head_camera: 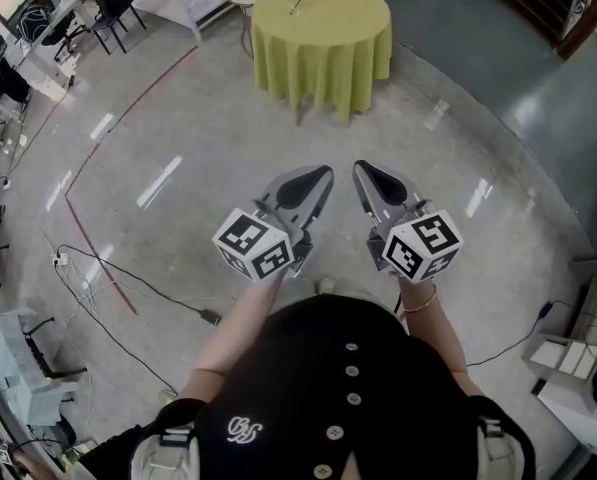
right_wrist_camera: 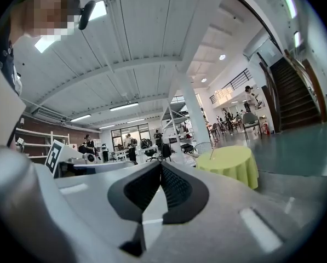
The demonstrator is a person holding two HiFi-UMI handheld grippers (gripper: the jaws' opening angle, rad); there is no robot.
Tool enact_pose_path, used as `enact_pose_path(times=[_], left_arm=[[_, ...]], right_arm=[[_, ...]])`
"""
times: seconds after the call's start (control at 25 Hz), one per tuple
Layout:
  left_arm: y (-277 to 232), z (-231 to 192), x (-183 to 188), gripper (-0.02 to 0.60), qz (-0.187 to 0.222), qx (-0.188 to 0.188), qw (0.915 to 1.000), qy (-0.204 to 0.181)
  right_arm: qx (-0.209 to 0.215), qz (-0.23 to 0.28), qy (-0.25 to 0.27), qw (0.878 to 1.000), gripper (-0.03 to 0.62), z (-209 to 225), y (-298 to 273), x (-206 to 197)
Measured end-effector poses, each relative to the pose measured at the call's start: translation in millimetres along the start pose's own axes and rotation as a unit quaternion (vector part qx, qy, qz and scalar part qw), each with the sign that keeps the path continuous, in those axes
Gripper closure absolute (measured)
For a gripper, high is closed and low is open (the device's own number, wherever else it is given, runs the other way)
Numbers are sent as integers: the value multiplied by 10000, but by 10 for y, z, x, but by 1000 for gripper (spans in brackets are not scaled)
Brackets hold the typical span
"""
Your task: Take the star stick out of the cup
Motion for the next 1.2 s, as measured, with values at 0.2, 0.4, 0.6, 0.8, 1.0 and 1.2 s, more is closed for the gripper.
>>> enact_pose_path(times=[0.2, 0.4, 0.6, 0.8, 1.0, 1.2], left_arm=[[-124, 35, 9, 566, -5, 86, 9998, -156], [-199, 64, -62, 566, 47, 179, 9998, -57], [-295, 51, -128, 566, -50, 224, 9997, -3], [-423, -173, -183, 566, -94, 317, 9994, 99], [-631, -578, -110, 566, -85, 351, 9993, 127], [-870, -1096, 88, 566, -38, 287, 9995, 145]], right_arm=[[41, 43, 56, 10000, 591, 113, 45, 59], [178, 17, 45, 9998, 591, 148, 89, 24], [297, -82, -55, 9995, 591, 183, 36, -49], [312, -129, -95, 9994, 591, 322, -147, -81], [184, -130, -148, 9996, 591, 628, -491, -54], [125, -134, -123, 9998, 591, 886, -1006, 78]])
Point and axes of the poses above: the fingertips, and each gripper's own axes: y backward along the fingers, z to its right, x out of its top, the point moved 5 cm from there along y, backward along the fingers
